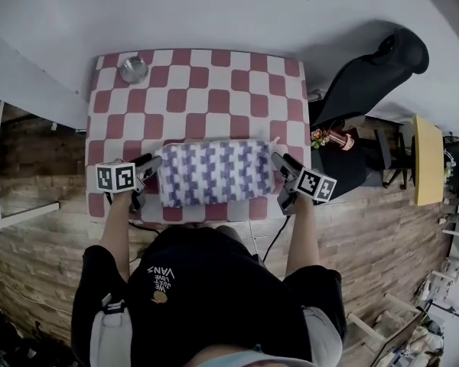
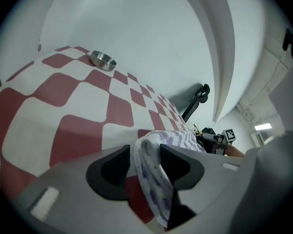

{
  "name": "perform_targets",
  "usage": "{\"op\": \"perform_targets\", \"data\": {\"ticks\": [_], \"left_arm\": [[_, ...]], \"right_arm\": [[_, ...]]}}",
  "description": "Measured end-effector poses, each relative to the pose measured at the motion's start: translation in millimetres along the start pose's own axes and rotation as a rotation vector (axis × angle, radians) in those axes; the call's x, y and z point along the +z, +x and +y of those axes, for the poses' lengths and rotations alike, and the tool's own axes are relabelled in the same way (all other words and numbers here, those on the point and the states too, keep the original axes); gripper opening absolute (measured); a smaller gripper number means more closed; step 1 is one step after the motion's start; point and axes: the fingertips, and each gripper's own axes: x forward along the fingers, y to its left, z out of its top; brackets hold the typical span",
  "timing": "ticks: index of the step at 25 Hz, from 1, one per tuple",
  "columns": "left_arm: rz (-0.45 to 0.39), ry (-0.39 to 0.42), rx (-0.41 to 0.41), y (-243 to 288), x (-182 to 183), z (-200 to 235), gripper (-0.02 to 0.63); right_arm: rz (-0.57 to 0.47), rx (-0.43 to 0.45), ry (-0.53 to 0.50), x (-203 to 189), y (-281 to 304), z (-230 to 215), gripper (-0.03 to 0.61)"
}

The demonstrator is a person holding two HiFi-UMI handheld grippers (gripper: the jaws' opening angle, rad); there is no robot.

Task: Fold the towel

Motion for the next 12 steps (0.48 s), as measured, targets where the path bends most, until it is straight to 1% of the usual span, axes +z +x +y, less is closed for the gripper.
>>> {"op": "perform_targets", "data": {"ticks": [1, 3, 5, 9, 12], "left_arm": [[-0.019, 0.008, 0.009, -3, 3, 2, 0.173], [-0.059, 0.011, 0.022, -10, 8, 3, 0.184], [-0.102, 0.001, 0.032, -17, 10, -1, 0.186], [-0.184, 0.021, 0.093, -41, 12, -9, 0.186], [-0.223, 0.007, 0.115, -57, -1, -21, 0.186]], "right_arm": [[-0.012, 0.02, 0.028, -6, -6, 2, 0.247], [-0.004, 0.048, 0.067, -27, -14, 4, 0.252], [0.027, 0.061, 0.094, -49, -20, 2, 0.256], [0.094, 0.068, 0.125, -77, -21, -3, 0.256], [0.168, 0.089, 0.127, -94, -15, 2, 0.256]]}}
